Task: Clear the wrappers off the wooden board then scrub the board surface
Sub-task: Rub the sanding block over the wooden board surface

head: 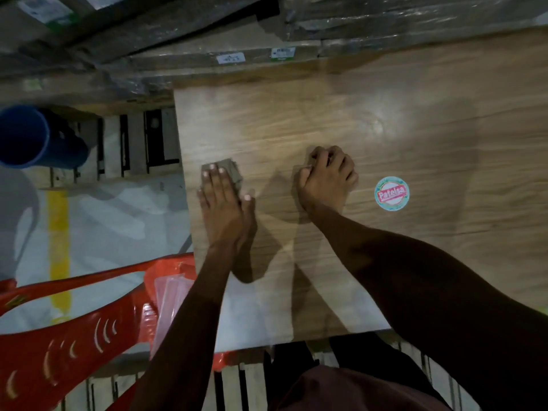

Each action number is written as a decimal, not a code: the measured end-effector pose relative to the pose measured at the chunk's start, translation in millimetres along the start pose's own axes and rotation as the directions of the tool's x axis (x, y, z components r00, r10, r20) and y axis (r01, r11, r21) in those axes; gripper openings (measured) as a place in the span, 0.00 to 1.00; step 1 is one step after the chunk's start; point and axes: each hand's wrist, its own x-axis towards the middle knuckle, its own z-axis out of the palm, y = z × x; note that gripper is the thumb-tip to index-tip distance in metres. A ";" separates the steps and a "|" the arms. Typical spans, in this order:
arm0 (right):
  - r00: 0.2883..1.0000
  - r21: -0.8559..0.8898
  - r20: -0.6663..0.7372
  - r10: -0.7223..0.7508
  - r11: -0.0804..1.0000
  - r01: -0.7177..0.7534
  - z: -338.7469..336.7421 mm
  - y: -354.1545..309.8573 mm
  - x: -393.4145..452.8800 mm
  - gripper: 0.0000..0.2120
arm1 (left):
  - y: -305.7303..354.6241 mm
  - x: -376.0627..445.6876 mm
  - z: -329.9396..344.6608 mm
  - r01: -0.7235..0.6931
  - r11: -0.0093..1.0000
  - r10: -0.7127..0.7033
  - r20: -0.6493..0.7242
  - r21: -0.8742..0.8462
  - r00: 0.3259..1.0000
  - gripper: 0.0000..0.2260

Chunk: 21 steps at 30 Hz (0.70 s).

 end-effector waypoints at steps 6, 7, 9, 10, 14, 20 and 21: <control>0.990 0.105 -0.017 -0.140 0.985 0.141 -1.9 10.3 -4.8 0.15 | 3.2 -42.6 14.5 -0.179 0.984 0.178 0.046 0.022 0.983 0.33; 0.979 0.139 -0.032 -0.199 0.969 0.202 -2.1 13.8 -7.3 0.15 | -6.5 -42.3 12.1 -0.112 0.993 0.112 0.015 0.030 0.994 0.32; 0.951 0.174 -0.044 -0.306 0.935 0.308 -1.3 22.5 -19.2 0.18 | -22.1 -38.6 4.0 0.009 1.000 -0.009 -0.006 0.029 1.000 0.31; 0.943 0.185 -0.043 -0.330 0.925 0.332 -1.0 27.2 -29.7 0.20 | -25.1 -37.2 2.2 0.034 0.999 -0.034 -0.002 0.023 0.999 0.31; 0.954 0.115 0.086 -0.288 0.954 0.278 -1.7 54.6 -102.0 0.27 | -5.9 -53.7 4.6 -0.079 0.997 0.079 0.048 -0.001 0.996 0.33; 0.938 0.028 0.191 -0.288 0.957 0.288 -6.5 83.2 -150.9 0.32 | -16.1 -68.4 15.5 -0.146 0.989 0.145 0.039 0.026 0.989 0.32; 0.943 0.023 0.195 -0.272 0.962 0.272 -7.9 81.1 -150.0 0.32 | -24.5 -64.6 12.2 -0.078 0.996 0.077 0.014 0.031 0.997 0.31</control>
